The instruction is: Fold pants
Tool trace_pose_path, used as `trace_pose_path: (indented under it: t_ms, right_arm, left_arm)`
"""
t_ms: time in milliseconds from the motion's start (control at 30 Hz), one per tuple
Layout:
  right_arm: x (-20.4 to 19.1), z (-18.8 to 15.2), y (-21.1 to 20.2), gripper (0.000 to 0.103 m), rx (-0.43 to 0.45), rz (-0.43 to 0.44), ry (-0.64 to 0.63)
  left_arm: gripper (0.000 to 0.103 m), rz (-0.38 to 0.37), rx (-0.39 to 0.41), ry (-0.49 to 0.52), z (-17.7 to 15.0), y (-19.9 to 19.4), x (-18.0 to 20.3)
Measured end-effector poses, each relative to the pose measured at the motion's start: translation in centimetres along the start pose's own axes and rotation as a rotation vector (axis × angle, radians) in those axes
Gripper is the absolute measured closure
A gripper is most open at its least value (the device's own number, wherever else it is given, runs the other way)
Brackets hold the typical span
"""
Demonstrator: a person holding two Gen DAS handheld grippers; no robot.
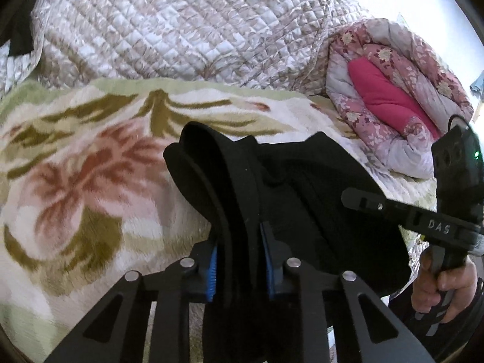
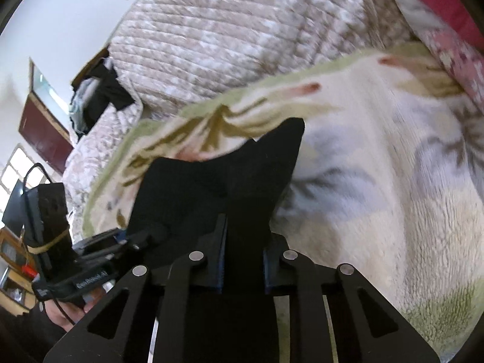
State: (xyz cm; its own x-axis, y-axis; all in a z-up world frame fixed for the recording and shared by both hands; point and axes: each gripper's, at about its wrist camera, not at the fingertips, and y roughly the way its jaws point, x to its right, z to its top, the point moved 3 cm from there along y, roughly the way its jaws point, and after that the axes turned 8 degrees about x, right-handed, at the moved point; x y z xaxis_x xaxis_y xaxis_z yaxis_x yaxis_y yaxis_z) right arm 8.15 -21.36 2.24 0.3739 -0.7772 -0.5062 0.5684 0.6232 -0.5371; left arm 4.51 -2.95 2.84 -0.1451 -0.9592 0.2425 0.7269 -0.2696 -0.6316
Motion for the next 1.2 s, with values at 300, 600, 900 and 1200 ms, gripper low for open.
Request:
trace_pose_path:
  t_ms: [300, 600, 900, 1200]
  right_arm:
    - [-3.9, 4.7, 3.6, 0.087, 0.016, 0.055, -0.065]
    - [-2.6, 8.3, 11.4, 0.086, -0.024, 0.043, -0.071]
    - [0.0, 7.5, 11.9, 0.072, -0.031, -0.093, -0.104]
    - [-4.5, 4.9, 7.6, 0.072, 0.037, -0.124, -0.249]
  left_arm:
    - [0.078, 0.076, 0.061, 0.024, 5.2, -0.7, -3.3]
    - [0.075, 0.138, 0.041, -0.018, 9.0, 4.3, -9.0]
    - [0.062, 0.232, 0.020, -0.084, 7.5, 4.7, -12.1]
    - [0.063, 0.169, 0.111, -0.031, 5.6, 0.0, -8.1]
